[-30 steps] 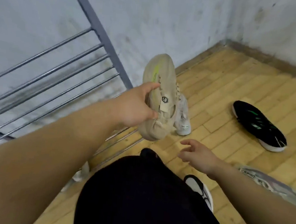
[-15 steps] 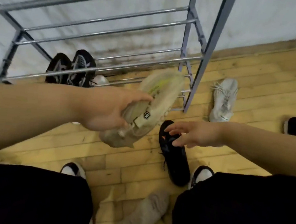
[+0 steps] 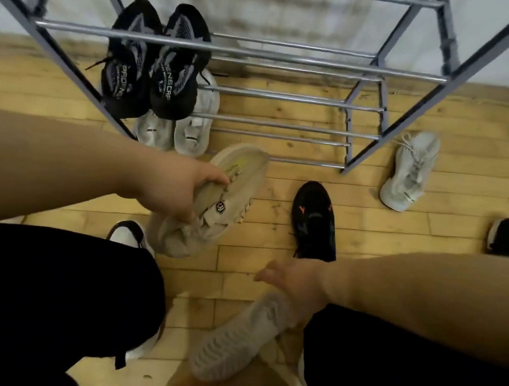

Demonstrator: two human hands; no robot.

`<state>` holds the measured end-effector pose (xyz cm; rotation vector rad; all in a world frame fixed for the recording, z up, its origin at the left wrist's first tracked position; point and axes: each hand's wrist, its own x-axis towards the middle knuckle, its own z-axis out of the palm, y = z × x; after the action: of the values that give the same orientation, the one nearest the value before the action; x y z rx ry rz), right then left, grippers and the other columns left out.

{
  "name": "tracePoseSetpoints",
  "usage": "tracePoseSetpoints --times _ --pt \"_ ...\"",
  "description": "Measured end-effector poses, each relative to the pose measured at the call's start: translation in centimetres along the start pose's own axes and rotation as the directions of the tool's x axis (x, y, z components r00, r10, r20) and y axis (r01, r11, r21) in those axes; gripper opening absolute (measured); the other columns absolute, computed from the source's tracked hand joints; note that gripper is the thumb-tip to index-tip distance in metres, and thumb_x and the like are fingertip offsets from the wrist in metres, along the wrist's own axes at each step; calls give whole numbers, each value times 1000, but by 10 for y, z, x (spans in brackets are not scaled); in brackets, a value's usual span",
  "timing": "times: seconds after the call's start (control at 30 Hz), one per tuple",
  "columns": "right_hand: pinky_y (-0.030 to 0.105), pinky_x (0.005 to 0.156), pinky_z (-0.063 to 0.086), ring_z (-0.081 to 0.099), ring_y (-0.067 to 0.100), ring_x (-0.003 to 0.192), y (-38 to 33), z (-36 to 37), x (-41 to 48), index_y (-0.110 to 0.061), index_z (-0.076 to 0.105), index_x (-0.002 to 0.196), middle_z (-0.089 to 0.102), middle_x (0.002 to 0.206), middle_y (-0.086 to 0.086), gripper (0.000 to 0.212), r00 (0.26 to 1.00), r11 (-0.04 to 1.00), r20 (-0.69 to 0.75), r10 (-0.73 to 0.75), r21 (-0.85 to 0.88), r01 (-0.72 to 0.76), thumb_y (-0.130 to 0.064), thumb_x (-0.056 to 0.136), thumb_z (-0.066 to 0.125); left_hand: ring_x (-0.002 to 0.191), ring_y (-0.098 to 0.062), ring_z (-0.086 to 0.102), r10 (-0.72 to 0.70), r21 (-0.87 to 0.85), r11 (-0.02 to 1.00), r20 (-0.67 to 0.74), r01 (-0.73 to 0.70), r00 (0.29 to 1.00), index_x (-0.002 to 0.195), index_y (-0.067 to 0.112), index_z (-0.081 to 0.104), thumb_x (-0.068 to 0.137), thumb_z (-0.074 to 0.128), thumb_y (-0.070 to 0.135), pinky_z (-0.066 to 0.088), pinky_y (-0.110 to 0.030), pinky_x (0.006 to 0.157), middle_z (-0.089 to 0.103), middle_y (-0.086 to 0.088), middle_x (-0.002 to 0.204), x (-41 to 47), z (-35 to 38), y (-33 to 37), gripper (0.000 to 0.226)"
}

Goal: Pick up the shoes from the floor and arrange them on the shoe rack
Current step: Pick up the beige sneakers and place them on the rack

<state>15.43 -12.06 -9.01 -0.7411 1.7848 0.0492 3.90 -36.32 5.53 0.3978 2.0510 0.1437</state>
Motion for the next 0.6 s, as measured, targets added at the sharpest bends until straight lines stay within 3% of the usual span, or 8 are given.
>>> tracePoseSetpoints --times 0.17,0.3,0.4,0.47,0.6 --pt "54 112 36 27 41 143 -25 53 54 -34 11 158 16 163 14 109 995 964 -79 -63 -262 40 -31 77 83 128 -19 50 12 -65 998 -18 -13 1000 157 47 25 88 78 23 46 -31 100 39 8 156 0 3 -23 90" --pt "54 99 42 40 39 122 -32 64 58 -30 26 149 35 147 16 88 985 922 -77 -153 -370 114 -24 79 80 123 -19 53 -22 -179 984 -29 16 999 156 49 27 88 79 20 47 -30 93 43 7 153 -2 2 -40 90" --pt "53 96 47 46 33 117 -28 36 41 -38 19 150 43 139 6 94 994 969 -63 -95 -236 77 -42 77 78 122 -21 52 -32 -240 971 -63 16 998 156 47 28 88 79 14 48 -32 93 43 5 153 -6 -3 -46 91" --pt "49 95 52 54 28 117 -29 1 16 -44 19 151 51 136 -1 94 996 1000 -84 4 8 -4 -51 76 75 122 -22 52 -44 -254 967 -97 18 994 157 43 28 88 78 12 49 -33 93 44 3 152 -8 -7 -46 91" --pt "29 82 52 61 20 104 -21 -80 -56 -35 28 156 58 133 1 81 979 953 -131 158 279 -116 -43 88 71 113 -20 54 -40 -196 981 -135 13 990 159 42 24 89 78 14 46 -30 85 49 1 148 -14 -17 -35 93"
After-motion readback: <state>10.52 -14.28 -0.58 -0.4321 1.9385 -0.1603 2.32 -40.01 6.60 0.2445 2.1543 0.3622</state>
